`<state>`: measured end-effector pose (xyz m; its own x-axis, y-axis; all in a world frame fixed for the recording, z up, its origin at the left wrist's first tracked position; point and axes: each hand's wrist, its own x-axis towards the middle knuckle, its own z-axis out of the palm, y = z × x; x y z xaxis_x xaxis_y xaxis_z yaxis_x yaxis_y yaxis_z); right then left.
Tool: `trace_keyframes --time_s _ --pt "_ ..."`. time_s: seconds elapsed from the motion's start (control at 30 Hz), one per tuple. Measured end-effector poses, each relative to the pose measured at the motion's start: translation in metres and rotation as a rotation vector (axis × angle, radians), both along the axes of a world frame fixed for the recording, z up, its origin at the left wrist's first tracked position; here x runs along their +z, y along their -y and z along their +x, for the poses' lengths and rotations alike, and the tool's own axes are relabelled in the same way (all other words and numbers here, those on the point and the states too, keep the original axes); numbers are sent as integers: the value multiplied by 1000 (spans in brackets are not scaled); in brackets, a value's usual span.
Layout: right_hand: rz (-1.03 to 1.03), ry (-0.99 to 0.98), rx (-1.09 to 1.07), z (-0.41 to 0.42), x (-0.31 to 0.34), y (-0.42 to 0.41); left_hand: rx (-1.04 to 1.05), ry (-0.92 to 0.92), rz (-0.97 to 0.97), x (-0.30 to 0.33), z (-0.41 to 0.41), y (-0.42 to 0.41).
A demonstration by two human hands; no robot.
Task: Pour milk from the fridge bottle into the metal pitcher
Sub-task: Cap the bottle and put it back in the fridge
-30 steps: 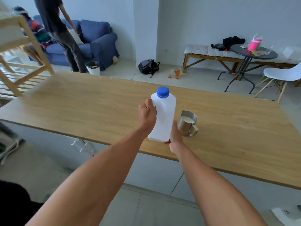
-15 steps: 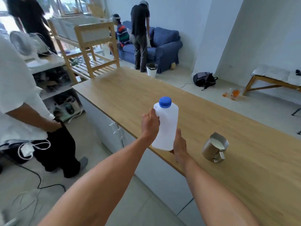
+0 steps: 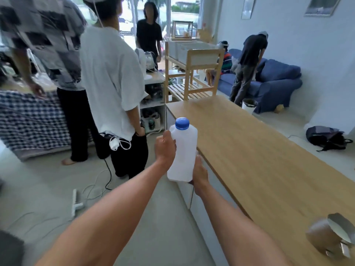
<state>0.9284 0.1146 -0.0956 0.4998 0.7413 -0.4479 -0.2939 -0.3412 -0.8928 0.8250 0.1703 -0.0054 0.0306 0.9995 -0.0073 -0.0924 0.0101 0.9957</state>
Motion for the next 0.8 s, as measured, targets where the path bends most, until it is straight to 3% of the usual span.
trace_keyframes --time_s 0.17,0.37,0.7,0.8 --pt "30 -10 164 -98 6 -44 153 57 14 10 -105 -25" --pt "21 -51 350 -226 5 -84 358 -50 41 15 -237 -43" --pt "-9 -29 712 -423 4 -102 728 -160 33 9 -431 -25" --pt "-22 -3 831 -473 -13 -112 834 -117 25 8 -479 -10"
